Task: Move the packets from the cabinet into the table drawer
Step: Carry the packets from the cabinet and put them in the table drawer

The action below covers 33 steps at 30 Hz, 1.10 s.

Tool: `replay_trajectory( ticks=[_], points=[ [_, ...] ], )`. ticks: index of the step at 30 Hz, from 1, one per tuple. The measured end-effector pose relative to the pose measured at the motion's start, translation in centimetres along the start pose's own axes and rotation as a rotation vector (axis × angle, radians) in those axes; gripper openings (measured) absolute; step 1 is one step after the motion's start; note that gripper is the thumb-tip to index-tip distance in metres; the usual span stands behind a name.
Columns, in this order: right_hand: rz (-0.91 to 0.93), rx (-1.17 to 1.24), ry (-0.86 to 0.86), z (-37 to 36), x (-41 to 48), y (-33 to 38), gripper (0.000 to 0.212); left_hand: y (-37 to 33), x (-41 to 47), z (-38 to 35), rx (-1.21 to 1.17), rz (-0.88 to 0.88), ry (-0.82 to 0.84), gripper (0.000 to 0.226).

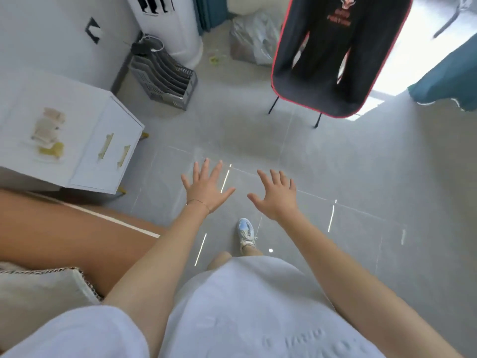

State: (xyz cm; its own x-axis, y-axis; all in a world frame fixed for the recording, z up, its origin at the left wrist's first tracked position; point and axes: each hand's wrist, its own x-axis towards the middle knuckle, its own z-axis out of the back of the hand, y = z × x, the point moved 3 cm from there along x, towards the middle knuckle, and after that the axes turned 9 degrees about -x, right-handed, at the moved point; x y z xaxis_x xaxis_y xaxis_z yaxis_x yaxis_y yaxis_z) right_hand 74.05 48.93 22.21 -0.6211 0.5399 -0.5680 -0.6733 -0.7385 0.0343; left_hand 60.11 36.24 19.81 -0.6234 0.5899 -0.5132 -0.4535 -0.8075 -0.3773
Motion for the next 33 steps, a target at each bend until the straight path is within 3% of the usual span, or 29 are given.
replay_trajectory(
  ticks=[12,27,33],
  points=[
    [0.412,-0.252,0.011,9.8,15.4,15.8,0.073,13.7,7.3,10.4,-0.192,0.401,-0.151,0.081],
    [0.633,-0.493,-0.012,18.2,29.8,42.8,0.074,33.7,14.3,22.7,-0.355,0.673,-0.181,0.078],
    [0.772,-0.549,0.031,18.7,33.5,52.2,0.075,39.2,16.2,25.1,-0.585,0.837,-0.271,0.079]
  ],
)
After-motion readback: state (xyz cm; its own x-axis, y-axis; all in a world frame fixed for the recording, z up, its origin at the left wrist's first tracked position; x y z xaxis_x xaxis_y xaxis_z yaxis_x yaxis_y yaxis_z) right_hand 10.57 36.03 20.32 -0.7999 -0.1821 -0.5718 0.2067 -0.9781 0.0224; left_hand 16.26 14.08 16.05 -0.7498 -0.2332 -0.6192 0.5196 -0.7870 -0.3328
